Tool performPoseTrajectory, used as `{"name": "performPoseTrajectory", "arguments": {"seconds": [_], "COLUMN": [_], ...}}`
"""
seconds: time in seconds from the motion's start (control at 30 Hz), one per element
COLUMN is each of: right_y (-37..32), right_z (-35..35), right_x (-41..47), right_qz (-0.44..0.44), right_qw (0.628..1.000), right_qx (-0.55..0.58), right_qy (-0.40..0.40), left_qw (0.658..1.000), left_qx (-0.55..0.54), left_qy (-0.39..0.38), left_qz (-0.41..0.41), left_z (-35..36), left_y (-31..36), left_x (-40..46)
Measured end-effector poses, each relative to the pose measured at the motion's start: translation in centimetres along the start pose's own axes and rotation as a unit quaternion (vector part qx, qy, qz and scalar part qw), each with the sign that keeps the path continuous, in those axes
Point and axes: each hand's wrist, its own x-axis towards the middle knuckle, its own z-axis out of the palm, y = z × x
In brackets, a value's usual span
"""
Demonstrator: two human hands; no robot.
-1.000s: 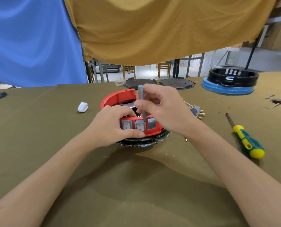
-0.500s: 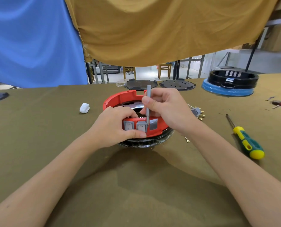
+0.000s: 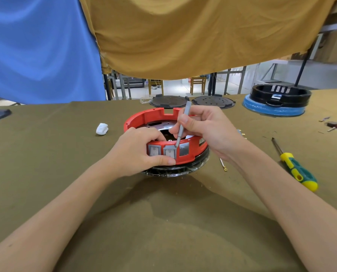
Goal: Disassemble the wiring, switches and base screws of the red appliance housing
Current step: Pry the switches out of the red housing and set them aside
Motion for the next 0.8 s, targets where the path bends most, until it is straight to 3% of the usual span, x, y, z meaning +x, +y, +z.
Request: {"name": "performPoseTrajectory", "arguments": {"seconds": [0.2,0.43,0.6,0.8], "right_y": [-0.2,-0.2,0.2,-0.1], "right_z": [-0.1,0.5,2.2,2.8], "right_x": [0.3,-0.2,-0.4,-0.2], "right_qz": [0.024,-0.076,-0.110,-0.123], "right_qw": [1.000,0.996,0.991,0.963], "right_qx": [0.003,0.044,-0.064,-0.238], "right_qy": [-0.007,0.017,-0.028,-0.025], "left_qw": [1.000,1.000,1.000,1.000], "left_qx": [0.002,0.015,-0.010,-0.003], "left_qy": [0.005,0.012,0.008,0.015], "left_qz": [0.001,0.006,0.017,0.012], "left_z": [0.1,0.2,0.1,0.2], "left_y": [0.0,-0.2,0.3,0.4], "left_x": [0.0,0.0,0.0,0.1]}}
